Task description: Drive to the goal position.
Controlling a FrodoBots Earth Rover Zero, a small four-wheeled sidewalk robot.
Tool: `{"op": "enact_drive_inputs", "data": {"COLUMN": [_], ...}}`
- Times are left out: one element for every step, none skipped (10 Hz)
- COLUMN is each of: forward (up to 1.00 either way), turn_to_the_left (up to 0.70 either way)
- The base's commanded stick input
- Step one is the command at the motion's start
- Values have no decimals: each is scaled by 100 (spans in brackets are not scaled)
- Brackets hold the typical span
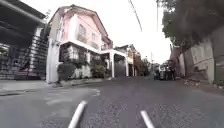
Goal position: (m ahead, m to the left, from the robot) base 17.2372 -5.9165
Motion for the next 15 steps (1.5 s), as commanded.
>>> {"op": "enact_drive_inputs", "data": {"forward": [100, 100, 100, 100, 100, 100, 100, 100, 100, 100, 100, 100, 100, 100, 100], "turn_to_the_left": [0, 0, 0, -5, -35, -40, -40, -40, -40, -40, -40, -40, -40, -40, -8]}}
